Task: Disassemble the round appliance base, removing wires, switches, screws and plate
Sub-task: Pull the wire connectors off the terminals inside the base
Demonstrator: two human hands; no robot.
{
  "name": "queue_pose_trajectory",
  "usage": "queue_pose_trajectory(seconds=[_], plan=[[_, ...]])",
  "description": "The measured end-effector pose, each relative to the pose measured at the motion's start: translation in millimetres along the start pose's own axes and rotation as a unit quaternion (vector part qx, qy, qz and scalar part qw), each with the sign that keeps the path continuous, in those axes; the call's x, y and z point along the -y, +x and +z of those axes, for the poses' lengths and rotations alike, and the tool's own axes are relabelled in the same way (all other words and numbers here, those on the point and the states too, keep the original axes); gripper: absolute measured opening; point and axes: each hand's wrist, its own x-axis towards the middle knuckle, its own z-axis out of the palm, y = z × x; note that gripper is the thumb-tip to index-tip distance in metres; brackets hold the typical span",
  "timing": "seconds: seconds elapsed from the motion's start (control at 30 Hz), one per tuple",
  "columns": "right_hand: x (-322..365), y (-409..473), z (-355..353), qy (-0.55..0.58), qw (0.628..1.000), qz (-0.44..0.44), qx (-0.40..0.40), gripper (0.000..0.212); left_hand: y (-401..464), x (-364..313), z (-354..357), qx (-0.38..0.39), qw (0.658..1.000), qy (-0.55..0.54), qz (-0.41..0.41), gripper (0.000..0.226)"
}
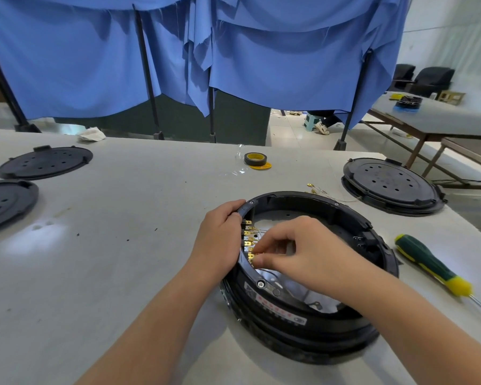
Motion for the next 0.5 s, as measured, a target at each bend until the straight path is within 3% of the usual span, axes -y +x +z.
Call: queue_pose_trajectory(seconds=[0.33,0.5], plan=[[4,1,-26,0.016,0.998,-0.03,-0.062,0.004,0,2,-2,0.01,1.0,0.005,-0.012,0.036],[-10,30,-74,-0.024,0.993,0.021,-0.111,0.003,1,2,-2,0.008,1.0,-0.001,-0.018,0.035]])
